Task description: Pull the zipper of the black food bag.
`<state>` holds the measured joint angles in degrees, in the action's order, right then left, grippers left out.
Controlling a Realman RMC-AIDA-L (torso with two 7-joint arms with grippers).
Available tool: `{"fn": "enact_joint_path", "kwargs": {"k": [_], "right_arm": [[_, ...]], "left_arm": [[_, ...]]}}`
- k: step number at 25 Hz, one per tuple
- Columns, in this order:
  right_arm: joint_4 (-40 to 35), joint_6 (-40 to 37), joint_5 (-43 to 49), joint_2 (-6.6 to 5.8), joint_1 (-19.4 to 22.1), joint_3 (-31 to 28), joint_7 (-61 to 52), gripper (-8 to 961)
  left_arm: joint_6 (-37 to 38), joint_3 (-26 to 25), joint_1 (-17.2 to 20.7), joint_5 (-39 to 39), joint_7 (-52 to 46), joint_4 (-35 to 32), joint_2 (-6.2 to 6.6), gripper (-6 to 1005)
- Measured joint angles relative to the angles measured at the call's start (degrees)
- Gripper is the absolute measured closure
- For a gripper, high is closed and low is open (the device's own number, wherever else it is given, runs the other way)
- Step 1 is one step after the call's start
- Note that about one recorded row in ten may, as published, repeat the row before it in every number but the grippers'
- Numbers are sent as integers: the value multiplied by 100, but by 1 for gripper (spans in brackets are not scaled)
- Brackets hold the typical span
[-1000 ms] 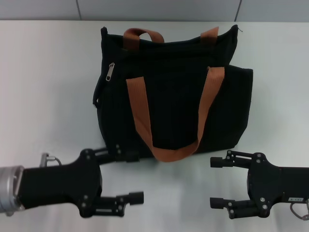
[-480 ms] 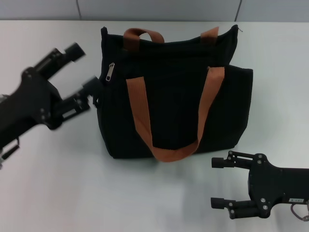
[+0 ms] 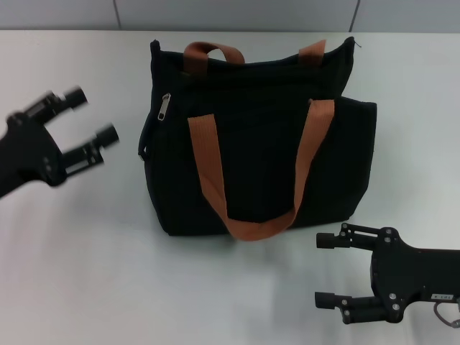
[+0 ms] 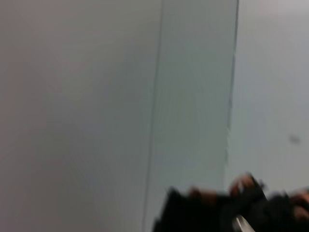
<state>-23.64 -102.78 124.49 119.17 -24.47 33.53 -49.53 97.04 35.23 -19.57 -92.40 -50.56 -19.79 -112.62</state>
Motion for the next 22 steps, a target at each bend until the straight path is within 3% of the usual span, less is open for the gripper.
{"fn": "enact_joint_path", "kwargs": {"k": [5,15,22], "right_arm": [[-1,-14,-4,-8,-17,-59,-35,136],[0,-39,-12,-8,-40,-75,-58,136],[0,-40,-79,-8,-43,-76,-62,137]], "left_arm": [[-294,0,-84,-542,-18,-28,-34,176],[-908,-1,-457,-712,72,-25,-224,177],[-1087,-37,-762,-714,205,-32,-290,177]]}}
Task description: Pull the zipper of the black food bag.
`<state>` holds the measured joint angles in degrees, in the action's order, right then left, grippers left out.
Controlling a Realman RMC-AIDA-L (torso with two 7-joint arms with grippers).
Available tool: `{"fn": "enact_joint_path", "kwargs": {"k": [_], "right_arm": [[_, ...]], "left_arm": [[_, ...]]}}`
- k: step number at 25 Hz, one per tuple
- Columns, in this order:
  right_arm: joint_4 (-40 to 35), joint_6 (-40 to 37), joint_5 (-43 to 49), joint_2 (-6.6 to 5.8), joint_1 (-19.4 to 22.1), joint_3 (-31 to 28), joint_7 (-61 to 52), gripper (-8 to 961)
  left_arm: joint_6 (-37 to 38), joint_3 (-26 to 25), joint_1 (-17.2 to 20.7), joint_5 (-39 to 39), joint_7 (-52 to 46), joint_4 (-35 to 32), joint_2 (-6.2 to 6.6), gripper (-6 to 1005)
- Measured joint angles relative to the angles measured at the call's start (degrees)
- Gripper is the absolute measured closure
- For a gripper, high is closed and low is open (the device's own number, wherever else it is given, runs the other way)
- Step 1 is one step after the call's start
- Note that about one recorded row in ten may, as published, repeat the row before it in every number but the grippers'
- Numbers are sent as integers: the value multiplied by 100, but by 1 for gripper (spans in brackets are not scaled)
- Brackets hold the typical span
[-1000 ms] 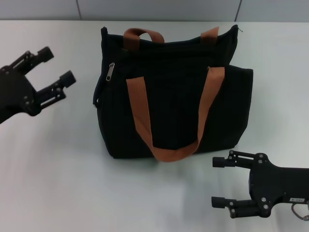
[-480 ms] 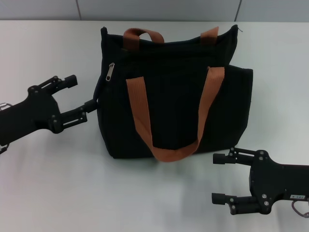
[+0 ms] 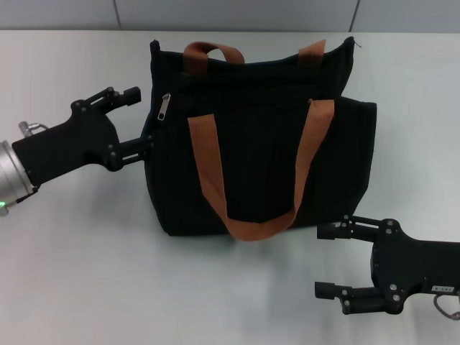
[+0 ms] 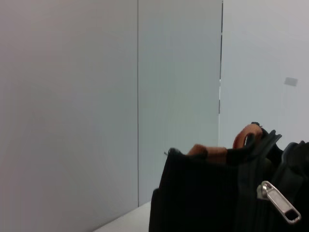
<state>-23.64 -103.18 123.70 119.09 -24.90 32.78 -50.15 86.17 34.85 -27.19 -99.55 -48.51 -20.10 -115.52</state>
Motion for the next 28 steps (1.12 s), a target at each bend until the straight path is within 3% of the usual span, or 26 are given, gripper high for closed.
{"fn": "enact_joint_path", "kwargs": {"k": [5,15,21,24,28], "right_arm": [[0,0,-43,0,-3,-8,-2,137],[0,0,-80,0,-6,-9,-3,137],[0,-2,-96,1,-7,-9,-3,137],[0,-125,-188,6,-8,-9,-10,137],[60,-800,-702,8,-59,-8,-330,137]], "left_arm": [[-30,11,-62,2,54,-158,-70,178],[206,-74,46,43,273,-212,-83,406],[336,-97,58,46,280,-214,-86,645],[418,-101,63,49,281,-214,-86,841],[531,-111,68,56,295,-214,-84,948]]}}
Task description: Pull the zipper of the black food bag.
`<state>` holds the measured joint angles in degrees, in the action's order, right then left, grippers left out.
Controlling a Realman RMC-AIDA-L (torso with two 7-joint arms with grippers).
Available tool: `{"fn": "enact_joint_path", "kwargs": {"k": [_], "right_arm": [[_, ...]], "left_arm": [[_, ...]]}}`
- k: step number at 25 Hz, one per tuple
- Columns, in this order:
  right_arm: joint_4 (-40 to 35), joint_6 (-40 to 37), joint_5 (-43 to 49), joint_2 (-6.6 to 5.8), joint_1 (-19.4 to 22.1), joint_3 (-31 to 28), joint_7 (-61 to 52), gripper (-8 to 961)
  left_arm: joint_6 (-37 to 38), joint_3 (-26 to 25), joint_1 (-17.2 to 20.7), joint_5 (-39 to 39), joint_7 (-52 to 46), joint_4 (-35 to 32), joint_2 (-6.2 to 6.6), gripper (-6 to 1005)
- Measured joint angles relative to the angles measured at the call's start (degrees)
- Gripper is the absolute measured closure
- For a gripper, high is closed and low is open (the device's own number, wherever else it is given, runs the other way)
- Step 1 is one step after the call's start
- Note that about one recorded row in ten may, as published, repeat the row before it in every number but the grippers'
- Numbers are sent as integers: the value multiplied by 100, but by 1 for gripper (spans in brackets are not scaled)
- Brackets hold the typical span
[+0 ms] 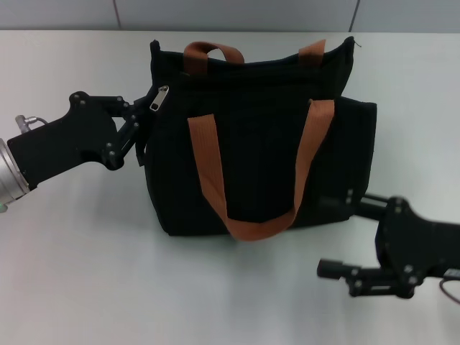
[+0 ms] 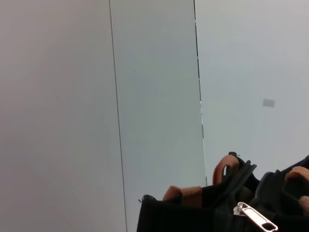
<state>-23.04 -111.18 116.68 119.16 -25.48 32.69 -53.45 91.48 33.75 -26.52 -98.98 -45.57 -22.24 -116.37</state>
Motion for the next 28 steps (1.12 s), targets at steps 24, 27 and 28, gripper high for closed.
{"fn": "enact_joint_path", "kwargs": {"k": [24,27,28], "right_arm": [[-762,1242,-1199,-76,-2528,984,-7191,137],[-842,1398,-1198,-77,-2591,1174,-7503,137],[-872,1460,-1197,-77,-2611,1249,-7640,137]], "left_arm": [[75,-70,54,65,269,-9,-55,975],[76,-77,55,70,269,-9,-53,974],[77,-79,53,72,269,-9,-49,974]]}}
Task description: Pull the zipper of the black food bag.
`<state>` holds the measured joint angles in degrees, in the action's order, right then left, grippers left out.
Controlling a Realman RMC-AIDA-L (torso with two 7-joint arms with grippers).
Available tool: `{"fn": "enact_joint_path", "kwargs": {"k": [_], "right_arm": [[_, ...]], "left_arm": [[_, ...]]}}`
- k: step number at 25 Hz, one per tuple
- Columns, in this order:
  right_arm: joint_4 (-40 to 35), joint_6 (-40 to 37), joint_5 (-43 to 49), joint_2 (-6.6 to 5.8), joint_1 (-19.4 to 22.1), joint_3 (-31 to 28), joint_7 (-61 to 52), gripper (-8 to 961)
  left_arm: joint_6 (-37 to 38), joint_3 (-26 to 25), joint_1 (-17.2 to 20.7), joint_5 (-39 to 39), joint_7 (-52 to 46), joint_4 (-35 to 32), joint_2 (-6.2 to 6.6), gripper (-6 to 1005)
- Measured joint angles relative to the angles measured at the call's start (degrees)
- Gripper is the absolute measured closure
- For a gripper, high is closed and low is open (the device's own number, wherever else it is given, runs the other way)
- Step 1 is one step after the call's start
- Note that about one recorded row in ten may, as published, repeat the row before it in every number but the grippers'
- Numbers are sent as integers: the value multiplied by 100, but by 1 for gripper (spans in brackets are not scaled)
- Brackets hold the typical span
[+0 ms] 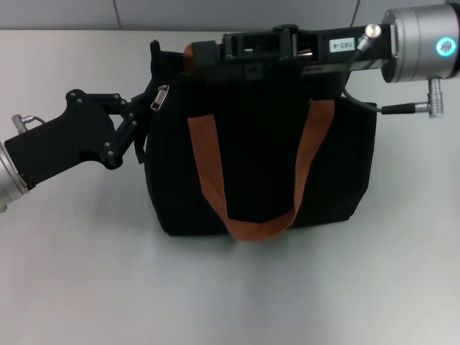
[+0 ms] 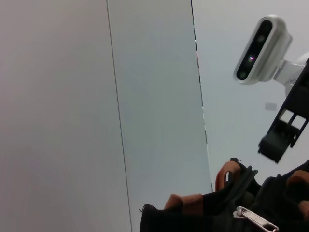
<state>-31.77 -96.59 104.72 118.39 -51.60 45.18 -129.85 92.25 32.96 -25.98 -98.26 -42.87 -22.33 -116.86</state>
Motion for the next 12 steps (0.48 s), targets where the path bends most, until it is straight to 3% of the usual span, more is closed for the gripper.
{"fn": "enact_joint_path", "kwargs": {"k": [12], "right_arm": [[-274,557,127,18,-227,707,-775,137]], "left_arm": [[8,0,-21,1,0,0,-19,974]]}}
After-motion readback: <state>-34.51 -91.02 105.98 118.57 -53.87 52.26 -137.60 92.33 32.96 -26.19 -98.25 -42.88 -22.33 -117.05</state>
